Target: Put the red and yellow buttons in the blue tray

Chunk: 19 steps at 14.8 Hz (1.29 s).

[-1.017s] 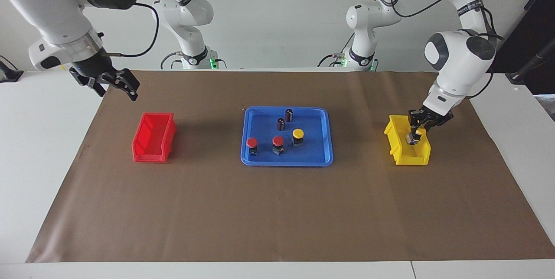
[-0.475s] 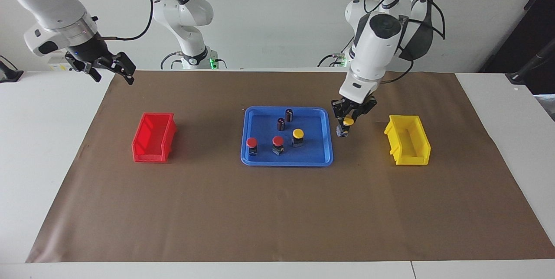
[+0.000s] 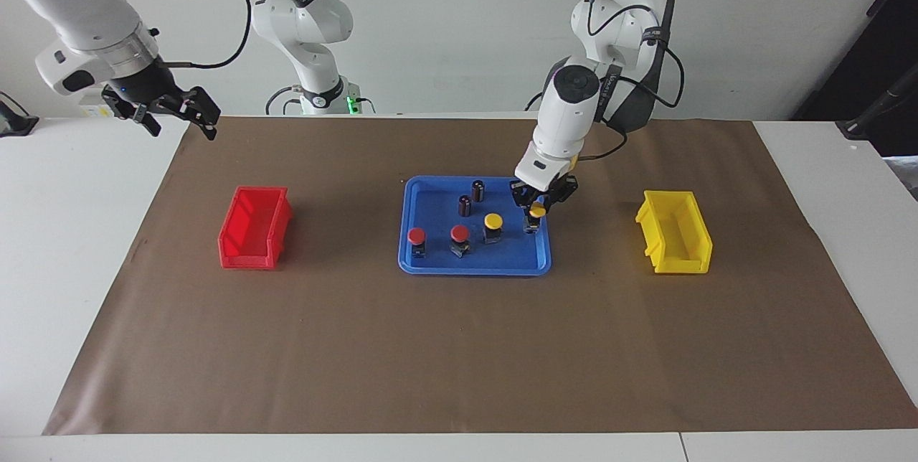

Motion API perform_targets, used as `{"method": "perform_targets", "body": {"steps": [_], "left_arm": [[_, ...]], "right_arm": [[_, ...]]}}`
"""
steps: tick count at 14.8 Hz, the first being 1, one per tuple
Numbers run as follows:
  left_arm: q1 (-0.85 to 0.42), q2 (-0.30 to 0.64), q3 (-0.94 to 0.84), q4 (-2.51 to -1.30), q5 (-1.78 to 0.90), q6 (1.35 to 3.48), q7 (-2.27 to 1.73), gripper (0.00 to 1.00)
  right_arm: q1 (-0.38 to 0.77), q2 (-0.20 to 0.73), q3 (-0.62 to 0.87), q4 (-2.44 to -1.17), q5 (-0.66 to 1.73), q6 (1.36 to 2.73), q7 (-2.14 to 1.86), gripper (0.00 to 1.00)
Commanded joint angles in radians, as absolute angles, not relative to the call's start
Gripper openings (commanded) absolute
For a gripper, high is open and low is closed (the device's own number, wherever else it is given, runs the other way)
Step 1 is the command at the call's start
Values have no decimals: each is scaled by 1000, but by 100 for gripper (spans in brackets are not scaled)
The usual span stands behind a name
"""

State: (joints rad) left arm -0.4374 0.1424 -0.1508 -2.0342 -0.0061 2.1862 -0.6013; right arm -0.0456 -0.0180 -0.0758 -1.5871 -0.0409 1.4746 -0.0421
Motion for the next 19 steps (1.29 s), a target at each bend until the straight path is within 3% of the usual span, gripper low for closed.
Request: {"method": "perform_targets", "body": {"steps": [1,3,4,5,6,7,9,12,16,19], "left_arm": [[-454,135,-133,-2066,-6,2241,-611,7],[-454,138,-133,-2066,-6,2252,-611,7],[-454,137,-133,-2069,-6,2253,-611,12],[-454,137,-133,-2081,-6,2255,-611,28],[-454,135,-133,-2089,-6,2264,-611,65],[-451,133,-133,-2095,-6,2269,-611,81],[-449,133,-132,-2089,-6,2261,-611,100],[-437,121,-127,-2019,-5,2161,-601,100],[-379,127,-123,-1762,2,1864,-501,100],[-286,83,-123,-1714,2,1812,-376,100]], "right_arm": [[-49,-31,-71,-1608,-54,1485,-57,100],[-48,-32,-69,-1608,-54,1483,-58,100],[-49,-31,-69,-1608,-52,1483,-60,100],[-51,-32,-69,-1606,-52,1482,-60,100],[-52,-31,-69,-1606,-52,1480,-61,100],[-57,-31,-69,-1606,-46,1482,-63,100],[-55,-31,-69,-1606,-46,1482,-63,100],[-55,-31,-69,-1606,-44,1480,-63,100],[-55,-31,-69,-1602,-44,1480,-66,100],[-54,-31,-69,-1601,-44,1477,-66,100]]}}
